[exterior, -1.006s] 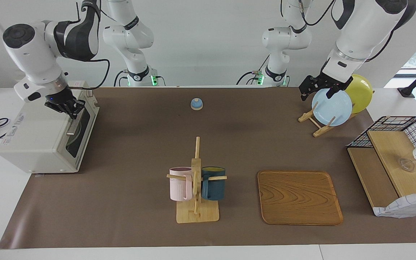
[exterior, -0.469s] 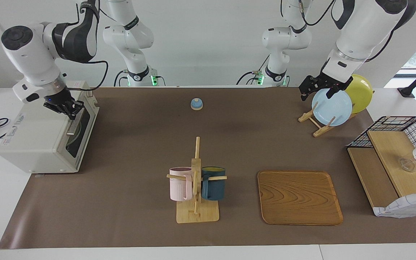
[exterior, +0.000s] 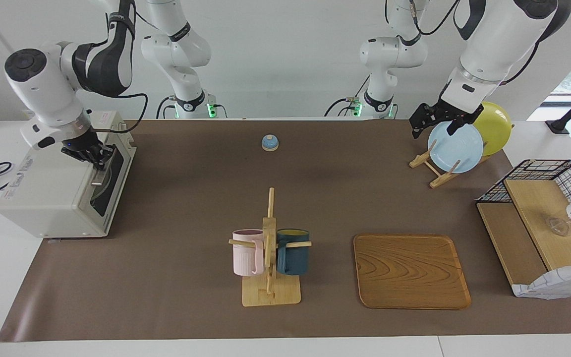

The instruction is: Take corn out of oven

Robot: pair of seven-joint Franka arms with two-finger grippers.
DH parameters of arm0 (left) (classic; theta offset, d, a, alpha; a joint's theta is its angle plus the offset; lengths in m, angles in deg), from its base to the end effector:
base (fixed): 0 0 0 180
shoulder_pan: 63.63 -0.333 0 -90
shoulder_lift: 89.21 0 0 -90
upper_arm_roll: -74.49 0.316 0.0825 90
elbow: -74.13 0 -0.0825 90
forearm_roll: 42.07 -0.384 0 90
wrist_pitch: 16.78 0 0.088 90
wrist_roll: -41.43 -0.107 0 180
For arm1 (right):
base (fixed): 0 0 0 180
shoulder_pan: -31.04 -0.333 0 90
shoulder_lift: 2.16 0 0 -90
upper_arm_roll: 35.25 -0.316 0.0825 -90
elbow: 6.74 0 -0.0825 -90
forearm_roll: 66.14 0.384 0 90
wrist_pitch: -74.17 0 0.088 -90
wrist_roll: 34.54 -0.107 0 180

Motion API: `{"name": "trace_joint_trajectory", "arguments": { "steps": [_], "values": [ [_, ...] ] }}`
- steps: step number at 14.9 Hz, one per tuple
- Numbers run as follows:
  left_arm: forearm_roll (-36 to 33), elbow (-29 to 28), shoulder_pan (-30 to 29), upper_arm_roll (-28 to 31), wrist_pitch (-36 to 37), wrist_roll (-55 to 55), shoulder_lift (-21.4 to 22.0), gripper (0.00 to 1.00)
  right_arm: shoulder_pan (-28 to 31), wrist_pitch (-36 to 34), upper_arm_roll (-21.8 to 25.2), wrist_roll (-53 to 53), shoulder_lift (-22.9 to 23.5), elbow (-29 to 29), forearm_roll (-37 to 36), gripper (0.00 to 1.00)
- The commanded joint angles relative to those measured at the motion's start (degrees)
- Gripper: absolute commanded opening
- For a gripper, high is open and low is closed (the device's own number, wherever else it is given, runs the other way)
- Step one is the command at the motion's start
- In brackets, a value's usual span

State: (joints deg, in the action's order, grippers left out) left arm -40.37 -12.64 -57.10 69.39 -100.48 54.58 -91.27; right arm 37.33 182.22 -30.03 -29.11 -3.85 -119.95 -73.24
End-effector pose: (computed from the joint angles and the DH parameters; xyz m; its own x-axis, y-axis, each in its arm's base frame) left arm 0.5422 -0.1141 0.6219 0.9953 0.0238 -0.0943 0.0251 -0.9996 0.0117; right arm 0.5294 -0.1176 0.4755 0.9950 -0.0676 -0.0731 -0.0597 -0.9926 0.1059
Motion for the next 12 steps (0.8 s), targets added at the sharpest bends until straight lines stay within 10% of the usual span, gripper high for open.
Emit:
{"name": "trace_joint_trajectory", "arguments": {
  "steps": [1,12],
  "values": [
    [-0.47,-1.56,0.41,0.18,-0.94,0.04,1.27,1.00,0.66,1.38,-0.38,1.07,-0.60,-1.58,-0.37,0.00],
    [-0.47,-1.56,-0.20,0.18,-1.20,0.04,1.27,1.00,-3.73,9.46,-0.64,-0.34,0.28,-8.78,0.78,0.00]
  ]
}}
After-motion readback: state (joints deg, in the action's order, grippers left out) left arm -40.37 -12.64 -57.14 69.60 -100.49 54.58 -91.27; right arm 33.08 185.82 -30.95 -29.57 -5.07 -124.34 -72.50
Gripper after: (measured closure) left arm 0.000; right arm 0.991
